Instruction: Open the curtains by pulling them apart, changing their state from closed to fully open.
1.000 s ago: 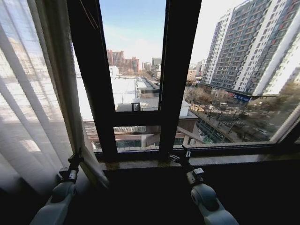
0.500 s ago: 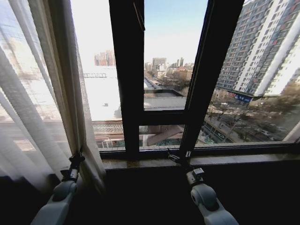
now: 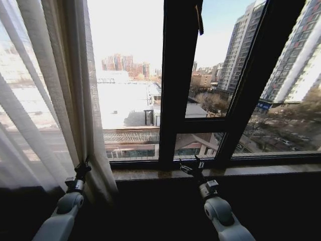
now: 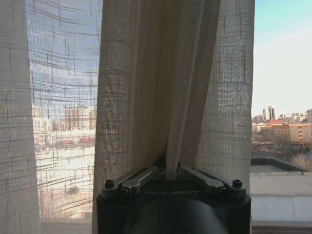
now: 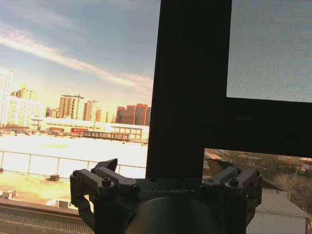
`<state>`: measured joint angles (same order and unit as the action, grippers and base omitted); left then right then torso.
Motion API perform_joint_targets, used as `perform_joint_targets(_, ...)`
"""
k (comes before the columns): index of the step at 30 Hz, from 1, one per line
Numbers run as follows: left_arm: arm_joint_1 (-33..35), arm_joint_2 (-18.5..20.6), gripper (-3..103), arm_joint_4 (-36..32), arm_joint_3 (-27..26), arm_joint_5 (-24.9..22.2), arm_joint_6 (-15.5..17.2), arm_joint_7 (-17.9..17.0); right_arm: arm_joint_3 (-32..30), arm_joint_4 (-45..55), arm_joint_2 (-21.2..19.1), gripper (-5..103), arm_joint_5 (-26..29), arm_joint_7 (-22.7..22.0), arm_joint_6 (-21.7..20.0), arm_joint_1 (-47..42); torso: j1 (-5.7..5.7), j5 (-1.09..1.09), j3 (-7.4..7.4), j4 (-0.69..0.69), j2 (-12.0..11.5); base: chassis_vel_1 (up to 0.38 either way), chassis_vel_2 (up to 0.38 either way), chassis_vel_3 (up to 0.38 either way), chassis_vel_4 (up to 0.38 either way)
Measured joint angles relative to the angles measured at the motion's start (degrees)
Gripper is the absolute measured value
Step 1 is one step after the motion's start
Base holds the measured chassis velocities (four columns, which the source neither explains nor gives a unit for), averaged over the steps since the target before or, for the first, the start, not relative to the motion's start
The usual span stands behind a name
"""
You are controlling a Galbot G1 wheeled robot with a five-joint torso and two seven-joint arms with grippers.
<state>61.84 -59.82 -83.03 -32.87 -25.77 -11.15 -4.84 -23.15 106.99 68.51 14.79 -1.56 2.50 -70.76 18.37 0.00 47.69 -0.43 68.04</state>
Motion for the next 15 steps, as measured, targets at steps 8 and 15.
perform_joint_targets(8,0.04,-0.55,0,-0.59,0.32,0.95,-0.01,-0.24,0.02,0.00,0.02,100,0.00,0.01,0.00,0.00,0.00,-0.04,0.00,0.02,0.00,0.227,0.242,-0.226,-0.232)
perform_joint_targets(15,1.03,-1.36,0,-3.32,0.86,2.16,0.25,-0.83,-0.01,0.00,-0.01,100,0.00,0.00,0.00,0.00,0.00,0.05,0.00,-0.04,0.00,0.020,0.001,-0.004,-0.014)
